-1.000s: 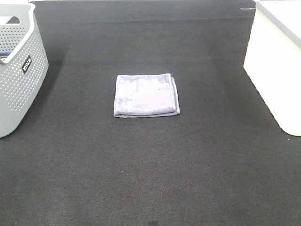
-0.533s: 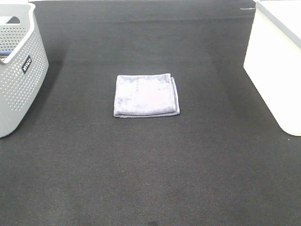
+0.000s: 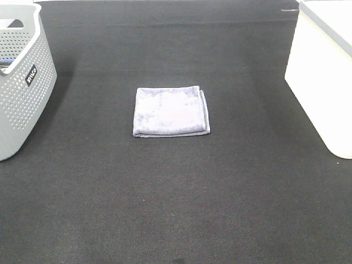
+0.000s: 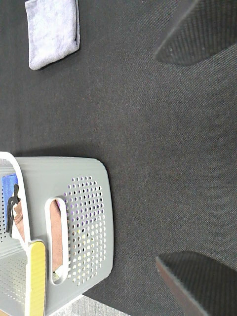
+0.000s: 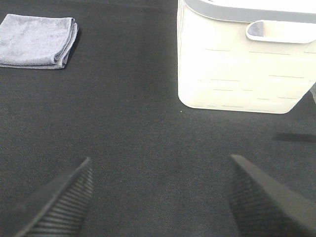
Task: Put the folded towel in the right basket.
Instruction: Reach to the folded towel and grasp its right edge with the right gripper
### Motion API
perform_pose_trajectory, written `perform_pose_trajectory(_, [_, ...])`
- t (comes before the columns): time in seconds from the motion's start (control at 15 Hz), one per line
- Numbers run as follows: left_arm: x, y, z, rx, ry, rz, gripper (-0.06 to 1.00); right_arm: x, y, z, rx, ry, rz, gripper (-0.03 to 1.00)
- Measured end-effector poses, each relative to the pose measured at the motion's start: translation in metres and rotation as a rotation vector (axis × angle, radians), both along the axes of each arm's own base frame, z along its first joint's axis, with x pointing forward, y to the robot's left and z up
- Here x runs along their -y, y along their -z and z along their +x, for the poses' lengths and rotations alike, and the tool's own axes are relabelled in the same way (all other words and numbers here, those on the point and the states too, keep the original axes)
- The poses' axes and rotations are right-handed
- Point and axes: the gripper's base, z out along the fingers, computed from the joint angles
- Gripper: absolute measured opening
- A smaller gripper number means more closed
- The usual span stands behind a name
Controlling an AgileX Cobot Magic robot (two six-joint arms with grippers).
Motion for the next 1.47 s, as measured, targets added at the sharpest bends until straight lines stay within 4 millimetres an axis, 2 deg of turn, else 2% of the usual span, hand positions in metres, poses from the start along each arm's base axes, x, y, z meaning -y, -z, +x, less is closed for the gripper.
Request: perform_pose_trajectory(1.47, [0.0000, 0.0000, 0.0000, 0.000, 0.000, 0.000, 0.97, 0.0000, 0.0000, 0.0000, 0.000, 0.000, 0.000, 0.71])
